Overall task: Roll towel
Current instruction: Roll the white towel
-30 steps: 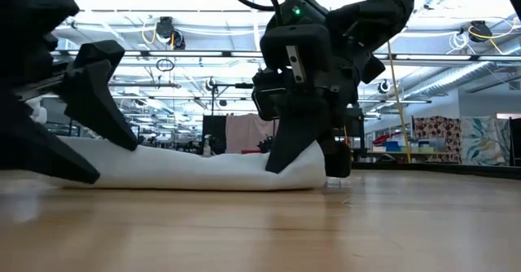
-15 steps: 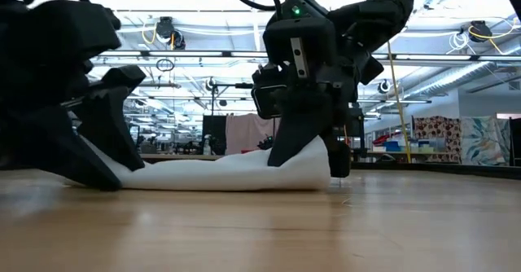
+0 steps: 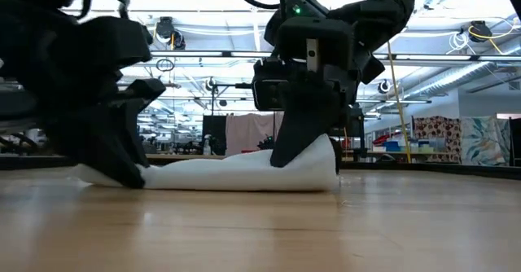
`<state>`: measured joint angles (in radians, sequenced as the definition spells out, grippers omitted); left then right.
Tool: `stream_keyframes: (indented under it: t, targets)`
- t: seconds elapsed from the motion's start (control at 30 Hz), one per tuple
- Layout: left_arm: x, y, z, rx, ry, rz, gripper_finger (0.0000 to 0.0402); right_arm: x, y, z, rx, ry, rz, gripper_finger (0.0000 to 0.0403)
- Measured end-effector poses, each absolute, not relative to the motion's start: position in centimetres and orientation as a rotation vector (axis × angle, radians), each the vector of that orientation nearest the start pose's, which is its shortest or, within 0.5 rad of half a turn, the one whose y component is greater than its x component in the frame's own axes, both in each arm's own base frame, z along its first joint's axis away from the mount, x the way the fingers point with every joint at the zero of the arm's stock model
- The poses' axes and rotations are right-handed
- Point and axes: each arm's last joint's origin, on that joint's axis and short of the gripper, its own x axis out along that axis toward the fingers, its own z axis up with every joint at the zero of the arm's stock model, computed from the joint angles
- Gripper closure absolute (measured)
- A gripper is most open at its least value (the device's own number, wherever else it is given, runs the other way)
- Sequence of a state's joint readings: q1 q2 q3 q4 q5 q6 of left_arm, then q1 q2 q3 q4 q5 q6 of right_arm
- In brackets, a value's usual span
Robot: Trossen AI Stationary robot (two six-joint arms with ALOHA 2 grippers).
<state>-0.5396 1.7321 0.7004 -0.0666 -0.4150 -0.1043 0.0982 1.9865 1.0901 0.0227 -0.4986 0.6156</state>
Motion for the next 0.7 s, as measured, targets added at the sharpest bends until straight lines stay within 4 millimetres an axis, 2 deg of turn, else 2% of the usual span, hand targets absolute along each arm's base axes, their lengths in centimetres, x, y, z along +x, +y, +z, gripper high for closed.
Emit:
stream_keyframes:
  t: [0.07, 0.17, 0.33, 0.5, 0.57, 0.7]
  targets:
    - [24.9, -13.2, 10.3, 0.398, 0.980, -0.067, 0.0386, 38.2, 5.2, 12.4, 0.699, 1.006, 0.297, 0.0306]
    - [25.0, -12.9, 10.9, 0.367, 0.967, -0.082, 0.0380, 37.9, 5.4, 13.9, 0.620, 0.972, 0.297, 0.0282]
    - [24.7, -12.9, 12.3, 0.276, 0.952, -0.131, 0.0383, 36.0, 7.2, 17.4, 0.301, 0.921, 0.211, 0.0266]
    - [24.9, -12.9, 13.4, 0.143, 0.928, -0.184, 0.0384, 34.4, 11.3, 19.0, 0.057, 0.839, 0.157, 0.0261]
    - [25.1, -12.7, 13.5, 0.089, 0.930, -0.201, 0.0384, 34.4, 13.5, 18.8, -0.009, 0.765, 0.155, 0.0261]
    - [25.2, -12.3, 13.4, 0.010, 0.946, -0.248, 0.0385, 34.2, 17.6, 17.1, -0.106, 0.654, 0.114, 0.0260]
